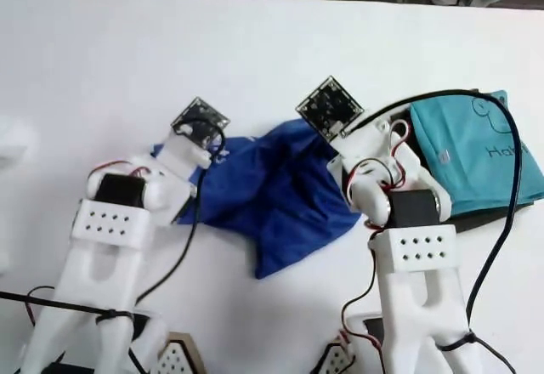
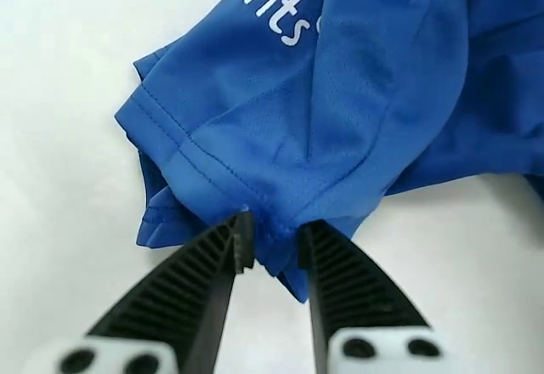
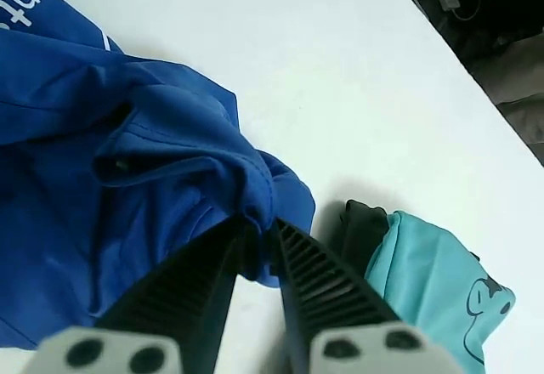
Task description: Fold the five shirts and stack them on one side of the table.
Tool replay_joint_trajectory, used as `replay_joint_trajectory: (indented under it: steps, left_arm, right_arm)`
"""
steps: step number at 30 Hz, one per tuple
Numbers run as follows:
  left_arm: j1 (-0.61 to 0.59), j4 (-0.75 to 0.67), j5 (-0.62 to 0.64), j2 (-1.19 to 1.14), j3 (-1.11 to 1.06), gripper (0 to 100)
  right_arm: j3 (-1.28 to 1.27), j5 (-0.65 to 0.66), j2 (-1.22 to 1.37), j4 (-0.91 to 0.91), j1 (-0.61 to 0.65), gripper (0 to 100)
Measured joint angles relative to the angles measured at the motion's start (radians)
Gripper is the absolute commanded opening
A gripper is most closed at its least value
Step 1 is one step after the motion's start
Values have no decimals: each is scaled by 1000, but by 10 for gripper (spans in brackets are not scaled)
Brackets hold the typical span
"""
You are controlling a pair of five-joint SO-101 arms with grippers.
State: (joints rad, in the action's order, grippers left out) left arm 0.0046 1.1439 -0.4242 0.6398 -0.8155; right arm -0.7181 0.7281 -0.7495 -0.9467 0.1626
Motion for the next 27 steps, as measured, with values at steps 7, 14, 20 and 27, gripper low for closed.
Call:
replay_joint_trajectory:
  steps: [7,14,20,27]
  left_arm:
    - [0,0,0,0,0,104]
    - [0,32,0,0,8,104]
    - [0,44,2,0,20,104]
    - [0,54,3,0,38,103]
  right_arm:
    - [0,0,0,0,0,21]
    - [0,0,0,0,0,21]
    - [0,0,0,0,0,21]
    - [0,0,0,0,0,21]
